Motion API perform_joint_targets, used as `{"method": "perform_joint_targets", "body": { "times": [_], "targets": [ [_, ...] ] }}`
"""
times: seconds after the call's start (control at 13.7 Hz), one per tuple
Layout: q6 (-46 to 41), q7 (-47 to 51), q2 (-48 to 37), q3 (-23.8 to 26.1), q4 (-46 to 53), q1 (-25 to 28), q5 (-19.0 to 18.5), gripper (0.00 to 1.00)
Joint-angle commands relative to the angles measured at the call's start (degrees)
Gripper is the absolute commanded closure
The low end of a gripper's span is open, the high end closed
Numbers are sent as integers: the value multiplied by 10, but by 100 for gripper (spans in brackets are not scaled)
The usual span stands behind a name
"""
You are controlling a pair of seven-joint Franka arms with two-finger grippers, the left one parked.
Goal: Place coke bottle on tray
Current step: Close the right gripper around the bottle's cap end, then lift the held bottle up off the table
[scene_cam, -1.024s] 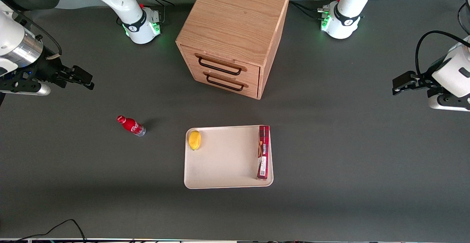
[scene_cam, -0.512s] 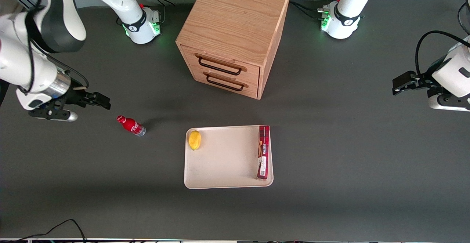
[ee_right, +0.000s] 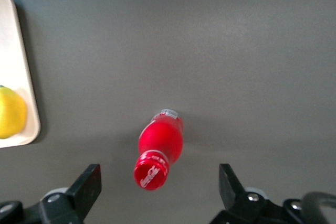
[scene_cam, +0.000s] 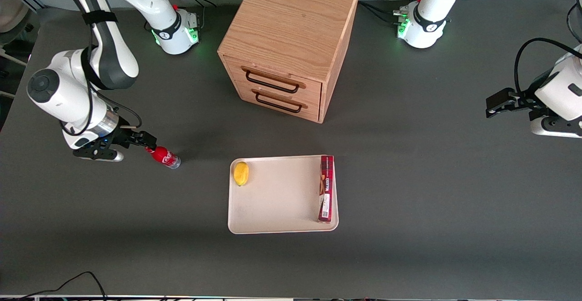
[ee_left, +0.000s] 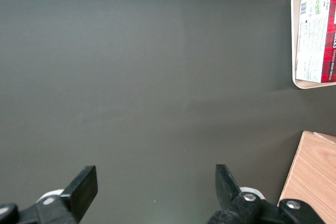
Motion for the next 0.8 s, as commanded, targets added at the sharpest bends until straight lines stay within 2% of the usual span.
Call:
{"method": "perform_joint_targets", "body": {
  "times": [0.0, 0.07, 0.15, 0.29, 0.37, 0.66, 0.73],
  "targets": [
    [29, -12, 3, 6, -15, -6, -11, 8],
    [40, -13, 2, 6, -25, -6, -11, 14],
    [44, -12, 0, 6, -32, -6, -11, 34],
    [44, -13, -3, 6, -34, -6, -12, 88],
    [44, -13, -4, 7, -35, -5, -12, 100],
    [35, -12, -13, 7, -31, -4, -12, 100],
    [7, -12, -24, 7, -18, -6, -12, 100]
  ]
}}
